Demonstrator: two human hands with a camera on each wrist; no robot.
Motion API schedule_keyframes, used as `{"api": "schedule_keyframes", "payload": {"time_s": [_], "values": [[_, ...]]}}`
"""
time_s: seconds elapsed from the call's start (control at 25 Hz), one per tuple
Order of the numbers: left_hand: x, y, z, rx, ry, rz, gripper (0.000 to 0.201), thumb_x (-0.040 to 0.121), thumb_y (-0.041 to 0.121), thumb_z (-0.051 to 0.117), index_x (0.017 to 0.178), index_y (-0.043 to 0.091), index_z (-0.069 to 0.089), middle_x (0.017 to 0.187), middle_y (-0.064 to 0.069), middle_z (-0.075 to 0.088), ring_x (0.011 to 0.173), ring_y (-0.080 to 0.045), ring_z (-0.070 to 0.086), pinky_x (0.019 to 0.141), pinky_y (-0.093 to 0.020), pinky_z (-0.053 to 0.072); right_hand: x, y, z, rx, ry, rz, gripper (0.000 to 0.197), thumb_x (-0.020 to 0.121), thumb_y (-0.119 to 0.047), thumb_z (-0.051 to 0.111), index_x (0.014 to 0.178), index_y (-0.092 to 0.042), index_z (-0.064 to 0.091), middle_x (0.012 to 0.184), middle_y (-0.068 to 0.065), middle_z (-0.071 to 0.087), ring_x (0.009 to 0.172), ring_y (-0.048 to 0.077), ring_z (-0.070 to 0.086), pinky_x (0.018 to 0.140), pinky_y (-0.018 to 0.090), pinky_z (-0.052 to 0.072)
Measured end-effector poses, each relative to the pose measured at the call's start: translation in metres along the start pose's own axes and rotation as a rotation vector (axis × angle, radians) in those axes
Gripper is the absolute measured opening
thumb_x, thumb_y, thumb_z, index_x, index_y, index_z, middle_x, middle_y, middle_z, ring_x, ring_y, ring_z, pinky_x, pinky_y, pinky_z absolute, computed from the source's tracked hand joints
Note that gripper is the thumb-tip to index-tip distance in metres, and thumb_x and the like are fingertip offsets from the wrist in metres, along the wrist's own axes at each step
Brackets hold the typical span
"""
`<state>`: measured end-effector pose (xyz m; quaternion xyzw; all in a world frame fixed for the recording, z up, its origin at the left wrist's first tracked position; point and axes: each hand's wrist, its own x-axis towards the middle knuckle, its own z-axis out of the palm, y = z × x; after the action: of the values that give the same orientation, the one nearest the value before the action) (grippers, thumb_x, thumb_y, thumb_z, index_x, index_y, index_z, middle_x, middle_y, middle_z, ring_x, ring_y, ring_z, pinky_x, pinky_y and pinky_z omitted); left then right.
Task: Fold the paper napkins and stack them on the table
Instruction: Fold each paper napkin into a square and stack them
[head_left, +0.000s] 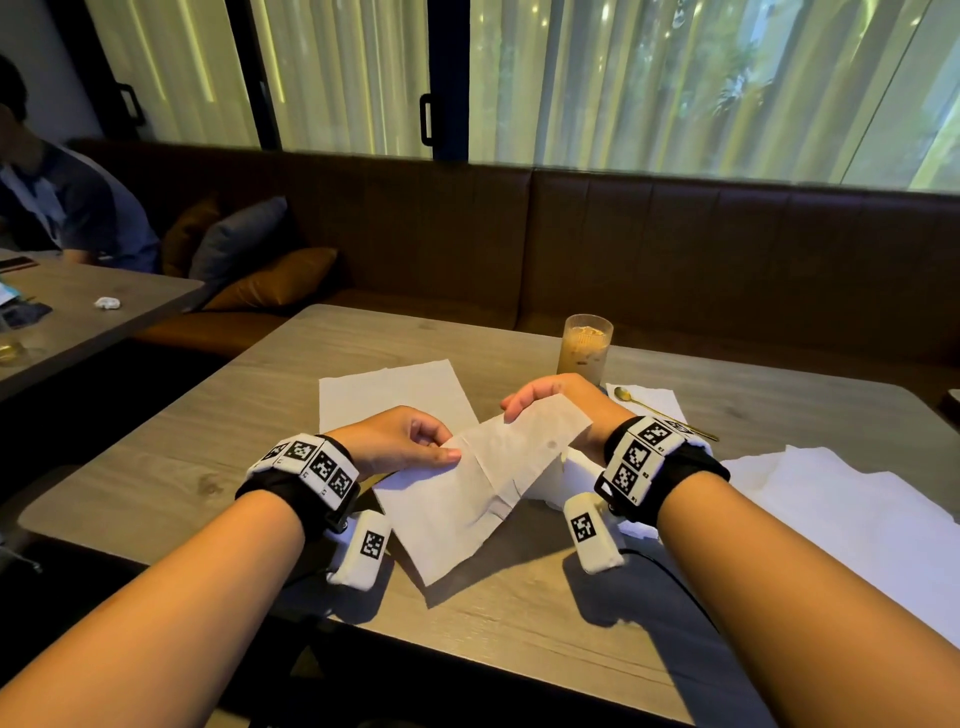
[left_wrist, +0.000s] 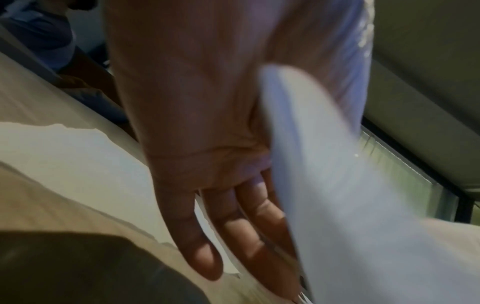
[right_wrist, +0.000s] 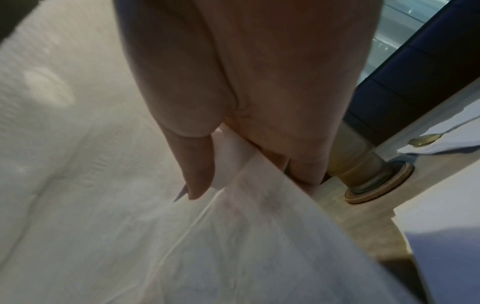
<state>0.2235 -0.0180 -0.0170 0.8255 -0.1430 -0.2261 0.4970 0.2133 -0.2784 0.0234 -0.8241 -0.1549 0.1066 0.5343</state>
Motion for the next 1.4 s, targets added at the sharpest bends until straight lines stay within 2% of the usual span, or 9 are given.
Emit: {"api": "schedule_keyframes", "payload": {"time_s": [0.12,0.28,0.44,0.68,0.84,0.92,1.08,1.28,1.4], "values": [[-0.004,0.000,-0.004,-0.065,0.007,0.014,0.032,0.082,0.022,0.080,0.107,0.003,0.075,0.098,-0.010,0.077,0.089,-0.017,0.071,0.084,-0.024,0.058,0.000,0.000,-0.007,0.106,-0.064,0.096,0.019,0.091,0.001,0.070,0.100,-0.015,0.077,0.111,0.012,0.077,0.097,0.024,0.075,0.078,0.033,0.063],[-0.009,0.006,-0.013,-0.039,-0.010,0.032,0.023,0.089,0.012,0.076,0.110,0.003,0.074,0.109,-0.017,0.077,0.094,-0.020,0.072,0.086,-0.026,0.059,0.008,0.002,-0.022,-0.040,0.043,0.183,0.039,0.093,0.006,0.065,0.112,-0.028,0.072,0.117,0.006,0.074,0.111,0.024,0.070,0.095,0.045,0.060],[-0.013,0.014,-0.025,-0.011,-0.020,0.034,0.018,0.093,0.013,0.073,0.107,0.002,0.075,0.104,-0.017,0.076,0.091,-0.018,0.071,0.084,-0.025,0.057,0.007,-0.023,-0.025,-0.109,0.345,0.021,0.035,0.097,0.007,0.052,0.114,-0.015,0.074,0.118,0.006,0.072,0.111,0.016,0.066,0.086,0.023,0.053],[-0.019,0.020,-0.030,-0.030,-0.005,0.110,0.018,0.096,0.014,0.068,0.105,0.000,0.075,0.098,-0.008,0.076,0.093,-0.016,0.069,0.086,-0.024,0.054,0.008,-0.040,0.017,-0.580,0.029,-0.057,0.033,0.097,-0.035,0.067,0.129,-0.028,0.067,0.134,-0.002,0.062,0.122,0.014,0.058,0.103,0.037,0.051],[-0.027,0.023,-0.028,-0.057,0.154,0.136,0.011,0.095,0.019,0.070,0.095,0.011,0.078,0.116,-0.003,0.074,0.108,-0.013,0.066,0.093,-0.026,0.047,0.001,-0.034,0.041,-0.554,0.425,-0.073,0.014,0.097,-0.038,0.063,0.105,-0.028,0.070,0.105,-0.004,0.067,0.094,0.016,0.063,0.080,0.035,0.056],[-0.028,0.024,-0.027,-0.091,0.256,0.157,0.010,0.094,0.020,0.070,0.087,0.016,0.077,0.141,0.003,0.060,0.128,-0.011,0.054,0.100,-0.028,0.042,0.000,-0.034,0.051,-0.367,0.357,-0.060,0.029,0.095,-0.049,0.063,0.104,-0.024,0.074,0.098,-0.004,0.073,0.090,0.015,0.066,0.079,0.036,0.058],[-0.021,0.026,-0.025,-0.122,0.363,0.228,0.014,0.092,0.029,0.073,0.083,0.019,0.078,0.154,0.008,0.051,0.142,-0.013,0.041,0.117,-0.047,0.029,0.005,-0.029,0.067,-0.251,0.060,-0.005,0.074,0.080,-0.073,0.064,0.136,-0.024,0.066,0.130,-0.003,0.070,0.115,0.015,0.065,0.095,0.037,0.056],[-0.019,0.036,-0.017,-0.114,0.359,0.286,0.023,0.094,0.028,0.070,0.094,0.005,0.073,0.147,0.007,0.059,0.134,-0.010,0.052,0.110,-0.040,0.037,0.008,-0.026,0.070,-0.132,0.062,-0.016,0.036,0.093,-0.044,0.069,0.111,-0.013,0.077,0.105,0.011,0.076,0.093,0.021,0.067,0.080,0.036,0.053],[-0.021,0.039,-0.016,-0.146,0.349,0.297,0.020,0.095,0.023,0.069,0.098,0.004,0.072,0.122,-0.001,0.075,0.112,-0.014,0.069,0.099,-0.032,0.051,0.005,-0.027,0.065,-0.061,0.051,0.082,0.033,0.097,-0.035,0.069,0.102,-0.003,0.078,0.108,0.019,0.075,0.087,0.021,0.064,0.076,0.033,0.051]]}}
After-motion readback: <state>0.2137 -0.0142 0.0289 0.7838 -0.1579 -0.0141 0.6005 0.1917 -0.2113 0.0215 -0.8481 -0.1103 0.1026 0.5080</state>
